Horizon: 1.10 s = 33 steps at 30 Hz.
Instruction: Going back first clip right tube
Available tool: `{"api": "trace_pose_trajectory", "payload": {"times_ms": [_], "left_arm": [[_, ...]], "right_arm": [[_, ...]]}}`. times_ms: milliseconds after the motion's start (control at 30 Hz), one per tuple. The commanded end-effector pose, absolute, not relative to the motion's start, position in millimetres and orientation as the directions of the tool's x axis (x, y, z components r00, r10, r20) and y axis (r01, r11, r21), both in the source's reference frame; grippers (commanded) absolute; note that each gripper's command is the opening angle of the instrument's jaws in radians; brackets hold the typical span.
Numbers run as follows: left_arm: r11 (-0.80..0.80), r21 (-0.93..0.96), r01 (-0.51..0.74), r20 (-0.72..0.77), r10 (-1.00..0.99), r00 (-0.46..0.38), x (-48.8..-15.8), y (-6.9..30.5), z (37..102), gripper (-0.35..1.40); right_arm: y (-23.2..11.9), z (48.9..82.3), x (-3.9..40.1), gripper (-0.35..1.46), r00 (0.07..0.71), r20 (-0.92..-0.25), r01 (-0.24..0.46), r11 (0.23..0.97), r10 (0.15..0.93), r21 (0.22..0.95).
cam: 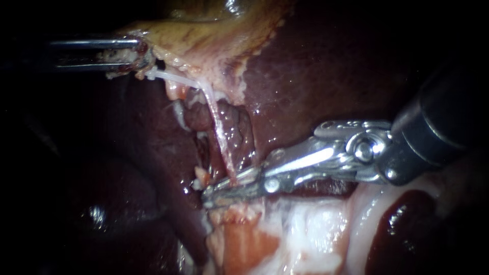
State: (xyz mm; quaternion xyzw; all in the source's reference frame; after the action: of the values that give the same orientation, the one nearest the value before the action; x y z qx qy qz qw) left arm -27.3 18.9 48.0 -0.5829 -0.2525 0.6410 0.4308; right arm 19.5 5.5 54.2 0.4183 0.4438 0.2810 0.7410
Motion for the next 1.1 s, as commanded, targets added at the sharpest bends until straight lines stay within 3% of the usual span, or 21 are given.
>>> {"api": "trace_pose_trajectory", "payload": {"times_ms": [33,200,233,300,367,533,700,1100], "left_arm": [[-0.501,-0.826,-0.259,-0.530,0.847,0.051,-27.3,18.9,47.9,-0.35],[-0.501,-0.826,-0.259,-0.530,0.847,0.051,-27.3,18.9,47.9,-0.35],[-0.501,-0.826,-0.259,-0.530,0.847,0.051,-27.3,18.9,47.9,-0.35],[-0.501,-0.826,-0.259,-0.530,0.847,0.051,-27.3,18.9,47.9,-0.35],[-0.501,-0.826,-0.259,-0.530,0.847,0.051,-27.3,18.9,47.9,-0.35],[-0.501,-0.826,-0.259,-0.530,0.847,0.051,-27.3,18.9,48.0,-0.35],[-0.501,-0.826,-0.259,-0.530,0.846,0.051,-27.3,18.8,48.0,-0.35],[-0.502,-0.825,-0.259,-0.531,0.846,0.051,-27.3,18.8,48.1,-0.35]], "right_arm": [[5.5,54.3,19.5,-0.35,0.448,-0.422,-0.045,0.492,0.788,0.870],[5.5,54.6,19.5,-0.35,0.449,-0.433,-0.040,0.502,0.782,0.864],[5.4,54.8,19.5,-0.25,0.441,-0.441,-0.035,0.506,0.782,0.862],[5.0,55.2,19.5,0.17,0.422,-0.482,-0.005,0.534,0.768,0.846],[5.0,55.4,19.8,0.45,0.417,-0.499,0.004,0.547,0.760,0.837],[5.1,55.6,19.7,0.49,0.409,-0.604,0.054,0.642,0.684,0.764],[4.9,55.6,19.1,0.50,0.365,-0.707,-0.005,0.761,0.606,0.649],[5.1,56.0,15.1,0.50,0.358,-0.814,0.045,0.862,0.458,0.504]]}}
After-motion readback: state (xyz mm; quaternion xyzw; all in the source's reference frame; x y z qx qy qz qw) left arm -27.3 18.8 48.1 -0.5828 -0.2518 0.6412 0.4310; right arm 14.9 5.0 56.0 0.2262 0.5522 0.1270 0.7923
